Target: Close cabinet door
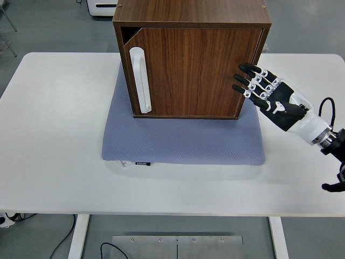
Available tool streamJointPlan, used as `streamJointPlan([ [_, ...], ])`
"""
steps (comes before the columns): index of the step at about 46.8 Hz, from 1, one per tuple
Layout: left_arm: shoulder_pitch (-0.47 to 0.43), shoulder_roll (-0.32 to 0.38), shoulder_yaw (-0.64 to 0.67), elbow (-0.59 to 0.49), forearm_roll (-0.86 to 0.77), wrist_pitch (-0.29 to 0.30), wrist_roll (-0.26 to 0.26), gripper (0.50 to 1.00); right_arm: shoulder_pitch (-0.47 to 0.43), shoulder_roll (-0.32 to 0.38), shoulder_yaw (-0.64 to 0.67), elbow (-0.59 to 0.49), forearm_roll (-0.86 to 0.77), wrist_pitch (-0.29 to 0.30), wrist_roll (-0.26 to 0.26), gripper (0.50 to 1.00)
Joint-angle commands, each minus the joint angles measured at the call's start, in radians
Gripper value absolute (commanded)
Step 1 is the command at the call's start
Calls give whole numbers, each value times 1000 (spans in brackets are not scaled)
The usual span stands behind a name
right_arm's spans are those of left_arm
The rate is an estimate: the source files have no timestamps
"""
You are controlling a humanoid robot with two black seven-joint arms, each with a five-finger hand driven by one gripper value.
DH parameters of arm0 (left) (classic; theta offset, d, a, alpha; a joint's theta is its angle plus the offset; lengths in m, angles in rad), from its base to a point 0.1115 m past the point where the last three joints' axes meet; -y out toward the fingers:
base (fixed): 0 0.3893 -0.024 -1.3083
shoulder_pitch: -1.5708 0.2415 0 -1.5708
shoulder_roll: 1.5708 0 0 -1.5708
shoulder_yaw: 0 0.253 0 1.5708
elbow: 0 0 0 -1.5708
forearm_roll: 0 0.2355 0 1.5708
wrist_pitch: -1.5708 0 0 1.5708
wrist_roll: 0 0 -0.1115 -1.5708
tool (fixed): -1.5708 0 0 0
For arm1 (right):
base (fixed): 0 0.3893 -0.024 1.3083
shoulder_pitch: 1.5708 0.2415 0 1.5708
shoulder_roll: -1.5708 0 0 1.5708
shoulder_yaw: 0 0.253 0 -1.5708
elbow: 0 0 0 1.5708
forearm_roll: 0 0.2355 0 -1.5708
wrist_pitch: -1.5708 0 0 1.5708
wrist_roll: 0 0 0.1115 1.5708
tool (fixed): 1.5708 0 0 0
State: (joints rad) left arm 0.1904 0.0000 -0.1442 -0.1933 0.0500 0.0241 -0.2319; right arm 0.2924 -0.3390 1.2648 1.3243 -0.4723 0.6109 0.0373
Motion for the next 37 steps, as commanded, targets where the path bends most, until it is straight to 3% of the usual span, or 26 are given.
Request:
streamJointPlan([
  [1,0,0,0,0,1,-1,0,1000,-41,1,36,-1,0,0,1,1000],
  [16,0,0,0,0,-1,-1,0,1000,-171,17,130,1,23,0,13,1000],
  [26,0,0,0,0,1,0,0,1000,-180,32,147,-13,136,0,13,1000],
  [37,0,0,0,0,1,0,0,1000,-206,107,214,-56,143,0,32,1000],
])
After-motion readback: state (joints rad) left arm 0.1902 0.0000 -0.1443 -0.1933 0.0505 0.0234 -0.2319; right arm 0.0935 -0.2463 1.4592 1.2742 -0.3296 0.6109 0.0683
